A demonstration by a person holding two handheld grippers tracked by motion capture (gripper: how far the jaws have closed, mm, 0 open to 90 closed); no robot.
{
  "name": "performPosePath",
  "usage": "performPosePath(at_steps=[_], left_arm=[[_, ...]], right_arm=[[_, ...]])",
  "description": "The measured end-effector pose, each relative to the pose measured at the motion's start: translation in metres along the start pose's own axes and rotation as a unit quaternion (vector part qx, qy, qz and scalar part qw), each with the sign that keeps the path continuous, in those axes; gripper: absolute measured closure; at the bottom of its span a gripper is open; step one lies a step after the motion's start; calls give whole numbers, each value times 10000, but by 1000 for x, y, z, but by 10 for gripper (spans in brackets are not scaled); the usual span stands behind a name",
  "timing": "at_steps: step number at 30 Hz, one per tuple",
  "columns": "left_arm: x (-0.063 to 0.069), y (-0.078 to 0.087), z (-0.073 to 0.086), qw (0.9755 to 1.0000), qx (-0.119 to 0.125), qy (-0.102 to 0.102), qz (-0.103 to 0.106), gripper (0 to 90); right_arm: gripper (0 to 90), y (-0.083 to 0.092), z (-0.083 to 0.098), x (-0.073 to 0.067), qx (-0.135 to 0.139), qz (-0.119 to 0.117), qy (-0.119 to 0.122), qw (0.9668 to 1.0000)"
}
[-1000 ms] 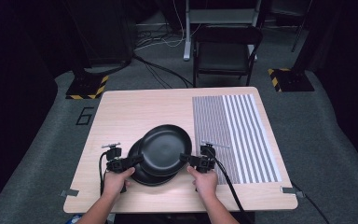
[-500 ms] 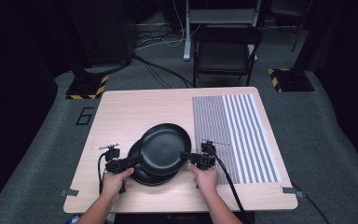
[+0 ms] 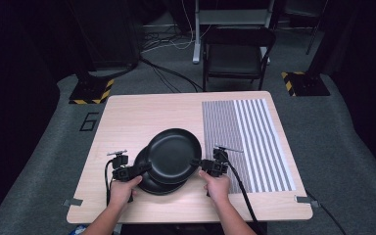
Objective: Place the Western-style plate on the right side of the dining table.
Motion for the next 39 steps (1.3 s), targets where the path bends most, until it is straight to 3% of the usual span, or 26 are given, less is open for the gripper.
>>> performPosePath(at_steps=[11,16,20,24,30,35,39], left_arm=[[-2,3,1,10000,-14,21,25,722],[-2,3,-1,9998,32,90,190,736],[-3,2,-1,9998,21,91,191,740],[-3,2,-1,9998,55,73,147,736],[-1,-1,0,9998,12,144,170,696],[0,-1,1,9995,-93,78,281,695],[2,2,1,9998,-120,12,134,696]], right_arm=[[782,0,-2,-7,8,7,44,10000],[794,0,-5,-9,-4,-115,71,9999],[804,-1,-8,-9,-2,-127,148,9998],[806,-1,-6,-7,3,-184,-25,9998],[808,-3,-5,-7,64,-258,13,9996],[804,-4,-2,2,149,-427,-355,9983],[810,-4,-2,2,147,-457,-343,9983]])
Point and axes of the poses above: each handheld gripper's, and its own axes: y roughly backward along the jaws, z roughly out of its underside, x roughly to its right, the point moved 8 cm from there along -y, roughly forward along the jaws, and after that the axes turned 15 degrees about -z, right-handed, at the moved point
